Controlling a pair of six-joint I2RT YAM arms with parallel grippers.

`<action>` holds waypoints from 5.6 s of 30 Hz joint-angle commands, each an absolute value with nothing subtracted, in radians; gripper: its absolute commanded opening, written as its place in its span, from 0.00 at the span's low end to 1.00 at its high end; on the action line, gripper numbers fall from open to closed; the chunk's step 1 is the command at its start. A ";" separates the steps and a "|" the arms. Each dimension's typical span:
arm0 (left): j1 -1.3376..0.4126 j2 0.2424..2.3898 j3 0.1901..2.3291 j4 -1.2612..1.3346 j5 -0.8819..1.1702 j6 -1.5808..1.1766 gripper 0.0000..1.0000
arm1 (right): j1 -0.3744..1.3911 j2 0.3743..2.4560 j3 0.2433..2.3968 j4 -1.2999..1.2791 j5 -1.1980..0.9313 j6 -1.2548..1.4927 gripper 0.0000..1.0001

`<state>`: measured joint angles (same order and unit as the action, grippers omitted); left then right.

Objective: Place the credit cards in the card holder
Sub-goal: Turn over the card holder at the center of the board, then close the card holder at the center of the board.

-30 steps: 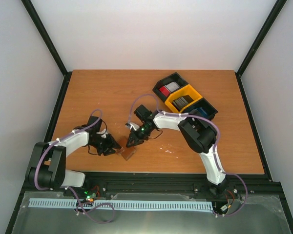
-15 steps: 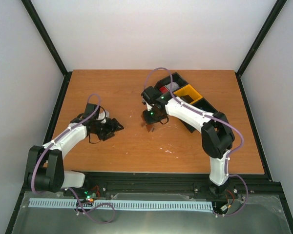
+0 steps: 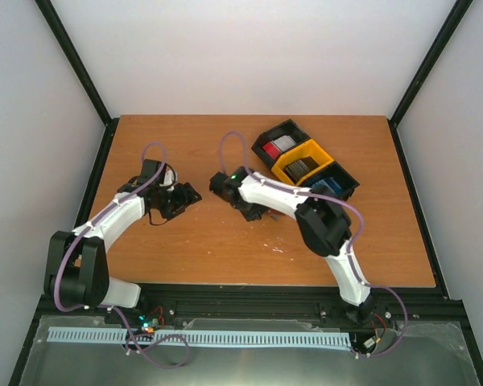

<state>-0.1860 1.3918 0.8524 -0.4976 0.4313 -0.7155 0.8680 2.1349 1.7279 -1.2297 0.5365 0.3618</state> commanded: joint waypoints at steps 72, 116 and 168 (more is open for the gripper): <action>-0.214 1.741 0.888 -0.514 0.680 -0.542 0.69 | 0.890 1.946 1.316 -0.546 -0.016 0.221 0.49; -0.463 1.833 0.862 -0.583 0.236 -0.799 0.56 | 0.753 1.800 1.201 -0.498 -0.221 0.634 0.42; -0.523 1.855 0.795 -0.483 0.205 -0.867 0.34 | 0.834 2.014 1.529 -0.789 0.056 0.574 0.15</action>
